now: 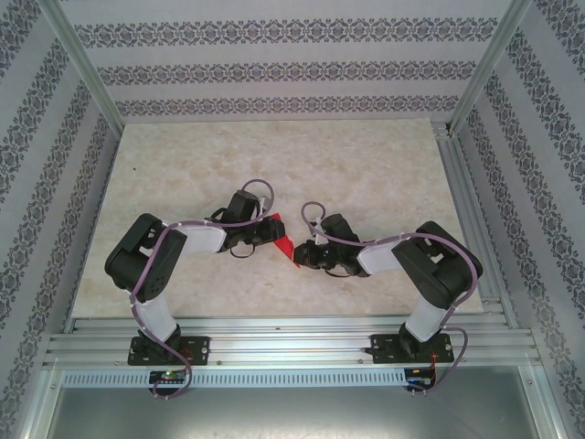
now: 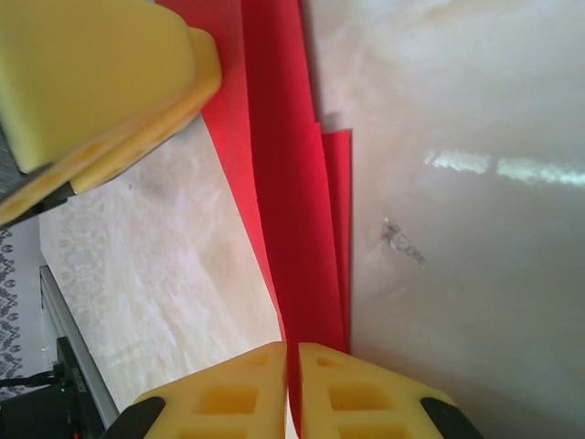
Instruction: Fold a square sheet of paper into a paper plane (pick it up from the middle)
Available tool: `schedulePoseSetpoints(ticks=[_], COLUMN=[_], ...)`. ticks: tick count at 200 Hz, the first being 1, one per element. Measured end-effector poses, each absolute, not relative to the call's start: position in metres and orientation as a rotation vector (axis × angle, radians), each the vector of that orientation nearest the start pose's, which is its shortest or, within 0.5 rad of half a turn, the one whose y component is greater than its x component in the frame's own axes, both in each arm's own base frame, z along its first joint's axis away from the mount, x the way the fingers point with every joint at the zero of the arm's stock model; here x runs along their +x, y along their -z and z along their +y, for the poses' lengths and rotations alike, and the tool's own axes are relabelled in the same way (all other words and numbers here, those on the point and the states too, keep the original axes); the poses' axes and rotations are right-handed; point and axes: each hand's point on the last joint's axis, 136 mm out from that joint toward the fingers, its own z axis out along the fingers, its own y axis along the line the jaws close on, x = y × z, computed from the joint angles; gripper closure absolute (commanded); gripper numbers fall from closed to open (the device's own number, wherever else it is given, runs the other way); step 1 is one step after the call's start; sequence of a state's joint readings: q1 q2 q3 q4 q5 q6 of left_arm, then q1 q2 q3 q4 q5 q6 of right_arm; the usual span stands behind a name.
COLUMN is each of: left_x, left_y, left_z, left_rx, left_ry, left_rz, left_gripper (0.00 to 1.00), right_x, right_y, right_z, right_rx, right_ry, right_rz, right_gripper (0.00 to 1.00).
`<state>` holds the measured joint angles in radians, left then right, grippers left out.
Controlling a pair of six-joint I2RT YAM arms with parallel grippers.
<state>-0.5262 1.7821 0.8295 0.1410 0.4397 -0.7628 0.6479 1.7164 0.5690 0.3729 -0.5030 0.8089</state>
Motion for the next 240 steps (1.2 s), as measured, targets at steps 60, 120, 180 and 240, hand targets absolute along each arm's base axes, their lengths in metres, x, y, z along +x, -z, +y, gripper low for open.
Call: schedulePoseSetpoints(ticks=[60,120,180,240], left_x=[0.330,0.329,0.329,0.331], left_y=[-0.040,-0.031,-0.029,-0.028], left_z=[-0.276,-0.275,-0.275,-0.277], left_rx=[-0.076,-0.081,-0.074,-0.057], left_ry=[1.078,1.064,1.059,1.058], left_rz=[2.589,2.609,2.614,2.614], left_gripper=[0.69,0.70,0.70,0.70], right_x=[0.247,0.247,0.247,0.247], right_y=[-0.017,-0.016,-0.015,-0.015], right_z=[0.291,0.291,0.291,0.292], right_rx=[-0.069,-0.068,-0.062,-0.065], right_ry=[-1.224,-1.226,-1.227,-1.235], right_rz=[2.619,2.620,2.623,2.623], right_gripper=[0.93,0.96,0.96,0.96])
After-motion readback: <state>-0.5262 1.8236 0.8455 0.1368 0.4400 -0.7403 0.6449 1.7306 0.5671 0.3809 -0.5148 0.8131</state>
